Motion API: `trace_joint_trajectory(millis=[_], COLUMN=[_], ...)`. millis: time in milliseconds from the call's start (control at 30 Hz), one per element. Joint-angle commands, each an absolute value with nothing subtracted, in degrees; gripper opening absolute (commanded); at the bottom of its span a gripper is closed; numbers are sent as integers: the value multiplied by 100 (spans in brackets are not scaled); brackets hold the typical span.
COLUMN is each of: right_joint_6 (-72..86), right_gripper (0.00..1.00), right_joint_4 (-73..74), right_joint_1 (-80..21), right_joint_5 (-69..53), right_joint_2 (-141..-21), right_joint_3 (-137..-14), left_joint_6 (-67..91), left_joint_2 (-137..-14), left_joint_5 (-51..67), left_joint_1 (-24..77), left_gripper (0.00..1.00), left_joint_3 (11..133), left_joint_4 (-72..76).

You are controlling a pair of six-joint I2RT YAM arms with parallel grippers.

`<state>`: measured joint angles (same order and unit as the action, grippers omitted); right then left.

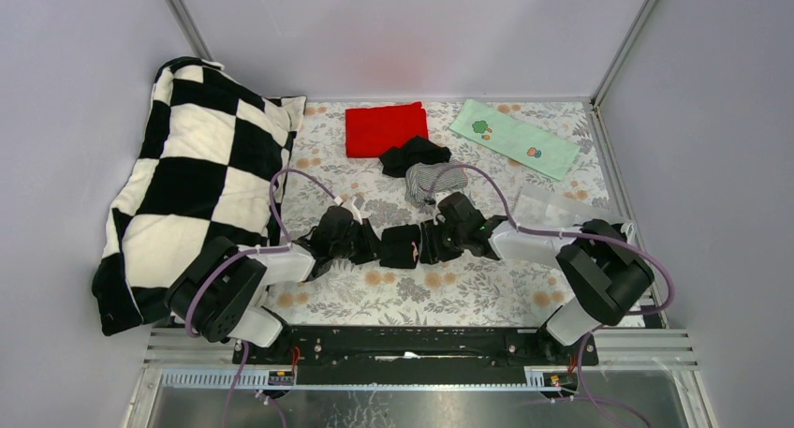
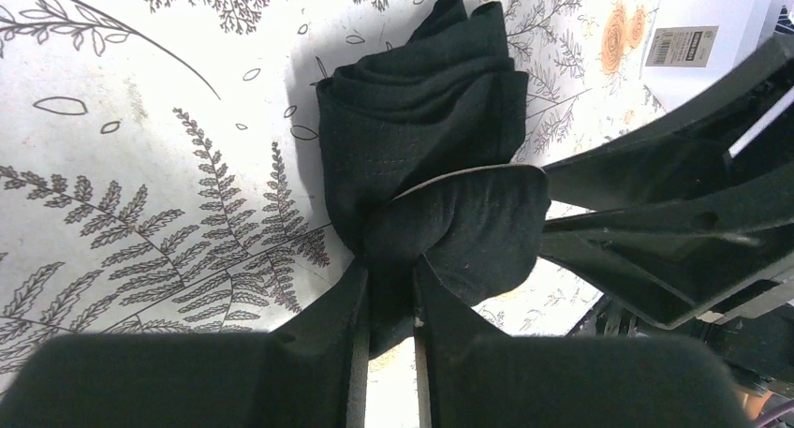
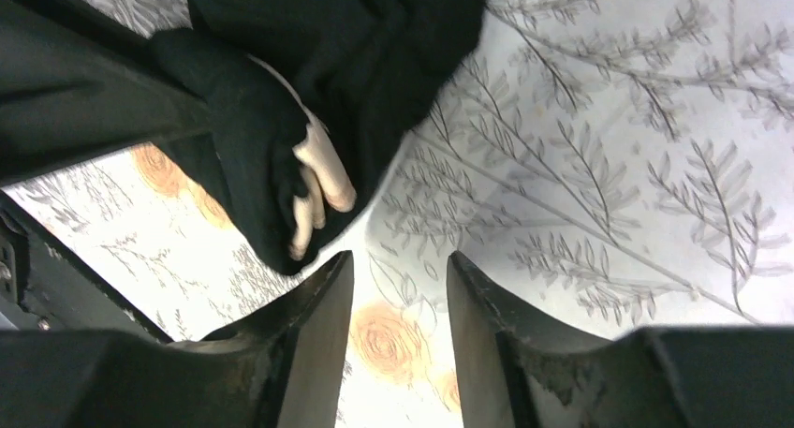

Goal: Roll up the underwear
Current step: Roll the underwear to the center of the board.

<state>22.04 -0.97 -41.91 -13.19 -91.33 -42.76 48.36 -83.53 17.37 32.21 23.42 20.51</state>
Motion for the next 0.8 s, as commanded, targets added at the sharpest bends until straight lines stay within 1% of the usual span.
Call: trace_joint_trajectory(millis=[0, 133, 267, 367, 467, 533, 633, 767], right_joint_6=[1867, 1300, 311, -637, -1768, -2460, -3191, -4039], right_gripper=[51, 57, 57, 59, 62, 62, 62, 63], right_joint_4=[152, -971, -2440, -3113, -2933, -2540, -2149, -2205], right_joint_1=[-4212, -4217, -4227, -4336, -4662, -4878, -5120, -5353], right_joint_5=[-917, -934, -1500, -1948, -2052, -1948, -1732, -1769], right_joint_2=[-8380, -7522, -6865, -6630, -6524, -6551, -6624, -6588], right_joint_3=[-3988, -3389, -2651, -2395, -2485, -2657, -2791, -2545], left_joint_6=[4565, 4532, 4411, 4340, 4307, 4303, 4360, 4425], left_joint_2=[-8481, -8360, -8317, -8287, -8216, -8181, -8158, -8078], left_joint_5=[1482, 1559, 1749, 1825, 1911, 1999, 2113, 2250], left_joint_1=[3215, 3218, 3219, 3219, 3217, 3215, 3217, 3217], left_gripper=[8, 6, 5, 4, 3, 1, 0, 0], left_joint_3=[2373, 2393, 2469, 2530, 2531, 2527, 2518, 2558], left_joint_4=[1381, 1235, 1019, 806, 699, 673, 708, 672])
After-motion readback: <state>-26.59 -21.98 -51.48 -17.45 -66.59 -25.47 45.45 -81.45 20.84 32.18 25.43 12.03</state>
